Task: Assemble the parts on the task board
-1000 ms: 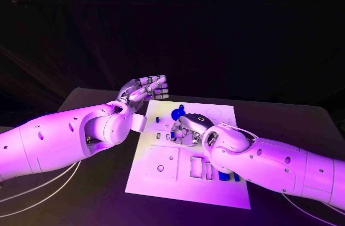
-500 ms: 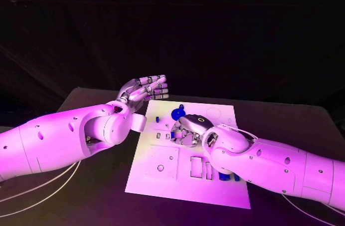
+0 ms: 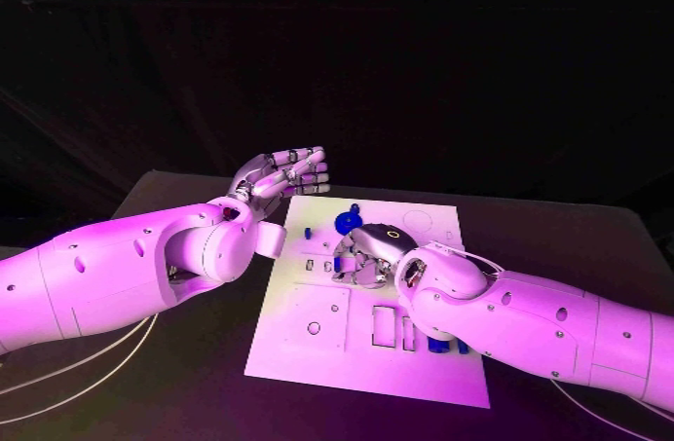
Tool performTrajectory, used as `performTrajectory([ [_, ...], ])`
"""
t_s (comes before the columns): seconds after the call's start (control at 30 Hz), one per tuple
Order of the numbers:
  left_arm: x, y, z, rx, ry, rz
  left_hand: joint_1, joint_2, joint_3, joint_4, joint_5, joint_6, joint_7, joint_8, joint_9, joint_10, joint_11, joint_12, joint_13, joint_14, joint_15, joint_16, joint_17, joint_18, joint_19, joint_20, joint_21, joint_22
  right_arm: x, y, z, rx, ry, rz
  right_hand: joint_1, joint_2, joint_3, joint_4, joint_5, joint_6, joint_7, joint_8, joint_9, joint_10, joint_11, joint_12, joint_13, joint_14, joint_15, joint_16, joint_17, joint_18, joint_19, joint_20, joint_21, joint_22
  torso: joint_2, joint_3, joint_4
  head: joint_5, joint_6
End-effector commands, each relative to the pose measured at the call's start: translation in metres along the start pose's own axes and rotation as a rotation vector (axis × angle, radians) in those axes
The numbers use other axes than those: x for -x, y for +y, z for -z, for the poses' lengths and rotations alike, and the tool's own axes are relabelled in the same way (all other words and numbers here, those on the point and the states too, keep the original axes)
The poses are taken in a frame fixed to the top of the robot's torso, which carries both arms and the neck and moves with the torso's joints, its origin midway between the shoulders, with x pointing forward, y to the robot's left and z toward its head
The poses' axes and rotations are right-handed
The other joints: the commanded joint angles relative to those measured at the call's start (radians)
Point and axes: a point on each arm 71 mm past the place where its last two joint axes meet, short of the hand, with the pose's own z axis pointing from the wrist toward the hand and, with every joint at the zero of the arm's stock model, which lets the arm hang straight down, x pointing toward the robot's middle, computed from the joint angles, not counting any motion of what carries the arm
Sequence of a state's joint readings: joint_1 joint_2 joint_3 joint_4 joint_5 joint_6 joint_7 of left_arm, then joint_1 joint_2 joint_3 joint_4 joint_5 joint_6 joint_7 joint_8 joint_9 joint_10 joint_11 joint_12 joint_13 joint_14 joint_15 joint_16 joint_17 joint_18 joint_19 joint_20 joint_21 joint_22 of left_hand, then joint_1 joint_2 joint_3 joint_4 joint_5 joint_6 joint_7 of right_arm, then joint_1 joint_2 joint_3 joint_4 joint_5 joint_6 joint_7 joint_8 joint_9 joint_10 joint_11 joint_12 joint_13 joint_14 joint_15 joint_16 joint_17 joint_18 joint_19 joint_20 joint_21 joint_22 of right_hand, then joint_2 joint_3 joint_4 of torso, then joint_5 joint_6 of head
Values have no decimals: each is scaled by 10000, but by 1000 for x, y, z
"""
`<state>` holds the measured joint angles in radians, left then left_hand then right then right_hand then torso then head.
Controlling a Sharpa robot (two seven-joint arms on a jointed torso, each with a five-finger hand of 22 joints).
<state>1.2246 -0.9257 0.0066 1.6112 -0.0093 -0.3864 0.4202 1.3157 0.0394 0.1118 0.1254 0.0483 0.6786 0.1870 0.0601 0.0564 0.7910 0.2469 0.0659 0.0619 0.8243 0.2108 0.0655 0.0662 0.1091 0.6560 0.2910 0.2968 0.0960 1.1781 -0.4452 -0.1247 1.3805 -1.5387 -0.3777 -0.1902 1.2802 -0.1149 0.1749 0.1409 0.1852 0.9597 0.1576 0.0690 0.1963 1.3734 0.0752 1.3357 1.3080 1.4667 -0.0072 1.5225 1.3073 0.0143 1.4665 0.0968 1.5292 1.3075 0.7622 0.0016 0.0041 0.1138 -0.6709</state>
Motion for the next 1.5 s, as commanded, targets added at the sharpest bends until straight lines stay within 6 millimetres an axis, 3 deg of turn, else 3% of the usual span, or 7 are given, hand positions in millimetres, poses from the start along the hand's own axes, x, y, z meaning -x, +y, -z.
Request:
performTrajectory([
  [0.03,-2,-1,0,-65,198,91,-57,27,-34,-19,28,1,1044,-26,7,3,-12,-8,7,42,-3,27,12,-55,-35,-5,15,-14,1,1,0,28,-174,-35,-5,-138,-125,24,-191,-198,45,-59,-39,-140,24,-127,473,836,96,-61,1819,-3,688,106,-100,2300,-1,-3,0,-12,5],
  [0.3,0,0,0,5,244,88,-52,33,-48,-66,29,336,1012,27,39,344,-52,52,35,288,-64,125,44,23,114,-17,112,12,8,3,9,320,-864,-248,131,-539,-899,594,30,-1466,246,-59,-339,-259,207,-163,377,873,253,44,1985,31,603,267,-242,2225,-30,-5,7,-26,5],
  [0.6,7,7,-5,518,1189,-1005,245,183,193,-315,58,3184,80,699,262,3417,-1178,1083,356,3931,-1343,1632,746,784,2857,-710,1815,683,51,-13,41,604,-1401,-2001,674,-347,-1592,1434,189,-909,78,300,-351,-663,85,-497,-7,682,175,-401,1413,277,-5,228,-1217,1667,-202,-49,13,-82,35],
  [0.8,11,17,-7,1656,2070,-2396,264,-151,277,-404,49,3960,-493,878,376,4940,-1851,1595,678,6514,-2135,3235,1823,772,4473,-1598,3131,1310,81,-41,69,80,-1180,-4327,1010,88,-1533,1101,288,-311,-80,526,-333,-2782,-70,-3049,-2277,-585,28,-3664,-1998,1156,-2506,81,-5528,-860,-394,-72,-23,-2,-15],
  [0.9,14,24,-6,2796,2823,-3813,-270,-442,-95,-74,20,4368,-850,1003,613,5706,-2201,2526,1494,6969,-2451,7303,5764,731,5174,-2150,4414,2092,94,-57,86,-344,-1044,-5550,1171,271,-1534,942,402,-233,-110,515,-412,-3842,-34,-5538,-4604,-1656,38,-8057,-5613,1693,-4150,103,-9361,-3325,-496,-56,-37,3,-12],
  [1.2,12,35,-10,5325,3699,-8644,-1018,-338,-797,923,54,4539,-1111,1908,1687,5236,-2510,5950,4621,6533,-2743,10785,9584,-412,7832,-2617,10639,10696,116,-90,115,-1095,-1526,-6633,1307,370,-1607,877,453,-72,24,448,-566,-3288,63,-7812,-7277,-1563,222,-10936,-6592,1695,-4023,319,-11282,-5026,-678,-19,-63,-32,-145],
  [1.5,-4,45,-22,7203,3640,-10799,-1302,-348,-1479,1634,25,3830,-1252,3227,3206,4785,-2565,9035,7778,6369,-2835,10962,10065,-858,8668,-2687,12214,13517,123,-105,123,-1538,-1919,-6659,1343,374,-1639,818,511,-24,63,449,-600,-3180,90,-7987,-7660,-1413,251,-11351,-6606,1685,-3871,327,-11529,-5296,-695,31,-96,-66,-174],
])
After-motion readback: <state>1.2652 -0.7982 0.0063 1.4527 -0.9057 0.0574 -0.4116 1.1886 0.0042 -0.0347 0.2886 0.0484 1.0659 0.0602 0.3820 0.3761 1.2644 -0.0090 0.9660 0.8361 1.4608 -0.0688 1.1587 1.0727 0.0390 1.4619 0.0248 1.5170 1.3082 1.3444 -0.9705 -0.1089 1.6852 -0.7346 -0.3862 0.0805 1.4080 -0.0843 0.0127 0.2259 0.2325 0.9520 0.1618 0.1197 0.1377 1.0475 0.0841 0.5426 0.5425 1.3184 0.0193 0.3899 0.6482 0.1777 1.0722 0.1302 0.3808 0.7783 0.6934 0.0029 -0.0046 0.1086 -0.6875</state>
